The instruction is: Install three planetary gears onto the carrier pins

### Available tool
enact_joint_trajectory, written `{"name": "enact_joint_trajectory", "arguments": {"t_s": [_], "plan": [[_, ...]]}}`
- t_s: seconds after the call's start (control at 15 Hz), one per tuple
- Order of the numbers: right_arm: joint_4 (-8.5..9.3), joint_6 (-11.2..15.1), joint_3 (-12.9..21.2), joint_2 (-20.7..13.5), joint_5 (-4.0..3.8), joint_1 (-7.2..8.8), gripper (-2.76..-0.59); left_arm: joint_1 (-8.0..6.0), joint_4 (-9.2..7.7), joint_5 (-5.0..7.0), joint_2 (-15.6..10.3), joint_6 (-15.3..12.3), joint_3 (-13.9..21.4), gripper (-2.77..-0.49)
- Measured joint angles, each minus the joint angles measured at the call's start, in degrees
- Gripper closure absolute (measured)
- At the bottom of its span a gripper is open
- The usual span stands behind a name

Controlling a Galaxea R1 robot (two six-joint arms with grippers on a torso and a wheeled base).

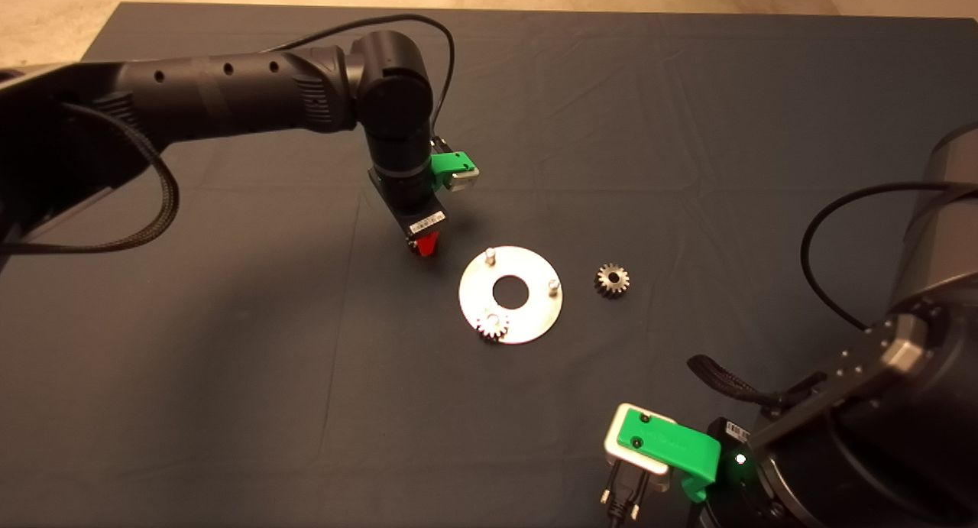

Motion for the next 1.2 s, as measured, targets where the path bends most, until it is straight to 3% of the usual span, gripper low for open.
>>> {"name": "enact_joint_trajectory", "arguments": {"t_s": [0.27, 0.73, 1.2], "plan": [[0.0, -0.02, 0.0, 0.02, -0.01, 0.02, -2.33, 0.0, 0.02, -0.2, -0.38, 0.2, 0.0, -1.89], [0.0, -0.05, 0.0, 0.22, 0.02, 0.0, -2.33, 0.02, 0.02, -5.68, -1.29, -0.49, 0.12, -1.89], [0.0, -0.16, 0.02, 0.3, -0.01, 0.0, -2.33, 0.47, 0.0, -7.38, -2.1, -0.5, 0.23, -1.89]]}}
